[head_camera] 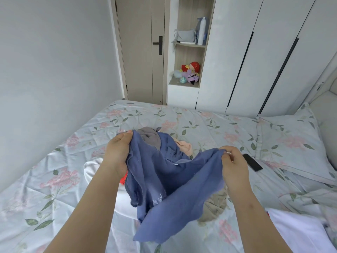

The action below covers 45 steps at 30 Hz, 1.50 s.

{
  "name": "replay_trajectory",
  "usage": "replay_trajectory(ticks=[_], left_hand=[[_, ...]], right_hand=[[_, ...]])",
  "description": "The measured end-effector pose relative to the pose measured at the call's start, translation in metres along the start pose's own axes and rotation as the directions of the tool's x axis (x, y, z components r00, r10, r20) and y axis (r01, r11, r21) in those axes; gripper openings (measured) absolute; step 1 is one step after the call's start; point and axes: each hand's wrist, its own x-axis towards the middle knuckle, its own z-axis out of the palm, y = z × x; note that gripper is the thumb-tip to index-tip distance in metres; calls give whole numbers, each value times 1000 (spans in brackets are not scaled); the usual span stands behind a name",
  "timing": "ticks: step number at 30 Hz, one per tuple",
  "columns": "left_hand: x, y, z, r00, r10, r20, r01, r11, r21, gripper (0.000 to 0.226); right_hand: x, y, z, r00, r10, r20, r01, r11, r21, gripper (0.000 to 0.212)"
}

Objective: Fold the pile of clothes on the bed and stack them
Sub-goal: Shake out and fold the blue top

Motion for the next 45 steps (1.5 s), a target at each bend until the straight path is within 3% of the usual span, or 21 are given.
replay_trajectory(ticks=[3,5,7,8,9,10,13,15,16,18,20,22,25,26,28,32,36,39,42,44,45], left_hand=[[2,-3,-5,992,121,-39,-114,983,141,29],[7,-6,-13,964,263,-45,-222,884,411,31],[11,-11,-20,922,386,33,-243,509,826,24],[12,-15,-20,908,410,87,-232,318,919,21],[11,-20,-18,905,401,144,-248,219,944,23],[10,-27,-13,898,379,223,-313,195,929,30],[-1,-46,13,738,270,618,-674,317,667,53],[-10,-57,29,594,125,795,-751,442,491,48],[-12,-63,33,569,61,820,-740,473,478,37],[-12,-70,36,630,-59,775,-645,516,564,13],[-14,-71,35,718,-144,681,-417,696,585,15],[-21,-74,35,682,-237,692,-201,849,489,9],[-33,-85,40,551,-285,785,-317,798,512,16],[-35,-91,42,557,-263,788,-405,742,533,13],[-32,-98,40,628,-195,753,-466,681,565,22],[-21,-94,22,761,-184,623,-243,808,536,27],[-19,-80,25,785,-92,613,-316,791,524,25],[-18,-65,33,756,-17,654,-400,779,483,21],[-11,-53,27,684,-33,729,-481,731,484,15],[-6,-47,18,612,-105,784,-557,646,522,15],[-1,-46,13,584,-139,800,-632,540,556,14]], right_hand=[[0,-3,-1,996,89,18,-91,983,160,32],[0,-5,-2,995,99,29,-103,958,268,32],[0,-9,-2,993,88,76,-112,890,441,31],[0,-11,-2,990,82,115,-130,843,522,30],[-1,-13,-1,984,77,159,-157,798,582,30],[-1,-16,1,975,70,211,-188,768,613,32],[-3,-26,8,930,32,365,-263,754,603,50],[-6,-31,11,904,-8,427,-266,772,578,56],[-7,-33,10,898,-17,439,-261,784,564,57],[-5,-34,7,908,2,418,-252,801,544,58],[2,-32,1,940,46,337,-231,814,533,51],[7,-26,-4,966,83,245,-194,860,472,39],[4,-17,-2,966,77,249,-183,878,441,24],[3,-15,-1,961,97,257,-208,868,451,24],[4,-10,-1,951,181,249,-288,812,508,35],[4,-2,-8,956,279,91,-293,889,353,33],[-5,-4,0,908,356,221,-395,902,172,25],[-10,-3,4,886,230,402,-166,968,-189,24],[-13,-6,2,804,90,587,143,930,-338,20],[-11,-3,-1,819,66,570,217,884,-415,25],[-8,-2,-3,861,46,507,216,869,-445,27]])
